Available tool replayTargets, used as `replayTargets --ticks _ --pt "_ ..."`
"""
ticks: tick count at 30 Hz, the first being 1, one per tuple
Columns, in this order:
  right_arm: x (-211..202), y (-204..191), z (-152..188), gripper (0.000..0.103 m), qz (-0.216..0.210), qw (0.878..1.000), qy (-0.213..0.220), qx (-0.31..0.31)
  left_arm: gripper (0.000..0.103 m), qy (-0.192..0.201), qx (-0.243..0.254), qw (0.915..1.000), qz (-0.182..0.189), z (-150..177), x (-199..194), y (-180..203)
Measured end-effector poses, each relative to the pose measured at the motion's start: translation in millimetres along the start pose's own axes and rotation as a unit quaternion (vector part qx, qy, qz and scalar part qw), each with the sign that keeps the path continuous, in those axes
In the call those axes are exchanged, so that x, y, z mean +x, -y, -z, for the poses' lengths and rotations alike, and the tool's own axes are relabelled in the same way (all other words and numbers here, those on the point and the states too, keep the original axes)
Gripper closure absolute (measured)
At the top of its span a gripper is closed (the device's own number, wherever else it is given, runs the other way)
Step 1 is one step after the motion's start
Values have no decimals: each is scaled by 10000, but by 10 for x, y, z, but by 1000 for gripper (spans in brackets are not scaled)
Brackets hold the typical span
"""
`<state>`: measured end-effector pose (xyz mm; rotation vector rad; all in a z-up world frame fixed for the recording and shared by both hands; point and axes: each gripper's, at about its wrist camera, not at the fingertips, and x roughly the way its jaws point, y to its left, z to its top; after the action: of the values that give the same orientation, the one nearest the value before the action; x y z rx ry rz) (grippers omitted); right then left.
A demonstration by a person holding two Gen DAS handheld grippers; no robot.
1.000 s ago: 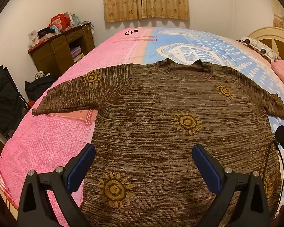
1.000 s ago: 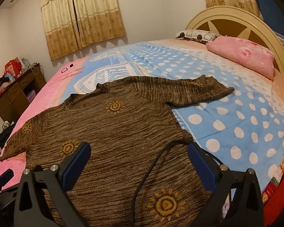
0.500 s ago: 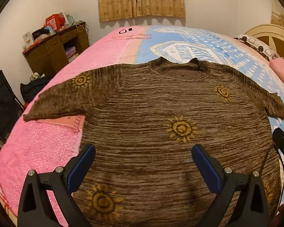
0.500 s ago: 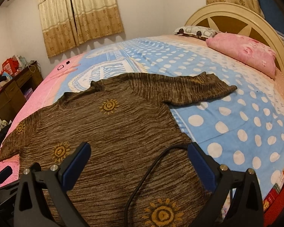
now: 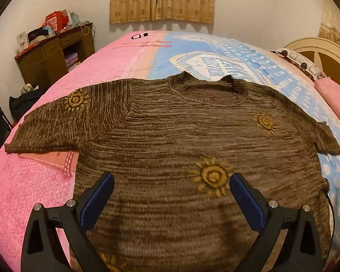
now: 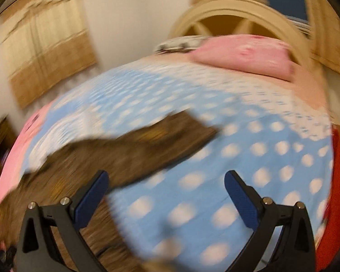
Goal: Fold small clothes
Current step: 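Move the right gripper to the sleeve cuff lying on the blue cover, then close the right gripper on the sweater sleeve cuff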
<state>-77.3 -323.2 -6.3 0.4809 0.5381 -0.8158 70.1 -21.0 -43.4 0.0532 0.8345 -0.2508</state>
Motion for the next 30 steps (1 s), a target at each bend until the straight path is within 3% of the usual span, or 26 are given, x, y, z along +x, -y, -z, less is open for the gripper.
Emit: replayTargets --ticks 2,4,7,10,14,18,20,23,25,27,30 --pt "242 233 -214 16 137 9996 -139 185 1 -23 -45 10000 6 -9 57 -14" --pt "544 436 -373 24 172 9980 -460 387 1 -58 -66 10000 18 3 112 -30" --pt "919 628 -463 25 77 9920 -894 883 1 -151 -120 9998 76 30 186 -66" --pt "1137 716 -471 26 264 9877 -1007 1163 1 -209 -203 9995 78 52 245 -115" --pt "1275 571 -491 31 491 9910 -1005 736 1 -162 -204 9997 -32 82 282 -163" --pt "1375 305 -450 39 908 9890 -1123 -324 1 -68 -72 9997 -212 131 321 -146" --pt "1344 260 -434 65 695 9897 -1086 -623 1 21 35 9997 -239 161 323 -118" --pt "1294 231 -444 87 437 9885 -1224 -774 1 71 58 9998 -197 176 320 -122" --pt "1281 288 -489 92 194 9892 -1326 -598 1 85 43 9998 -165 182 319 -140" --pt "1221 443 -564 93 -328 9891 -1436 40 1 98 43 9998 -146 181 319 -144" --pt "1080 576 -691 93 -640 9876 -1177 823 1 105 53 9998 -159 185 315 -143"
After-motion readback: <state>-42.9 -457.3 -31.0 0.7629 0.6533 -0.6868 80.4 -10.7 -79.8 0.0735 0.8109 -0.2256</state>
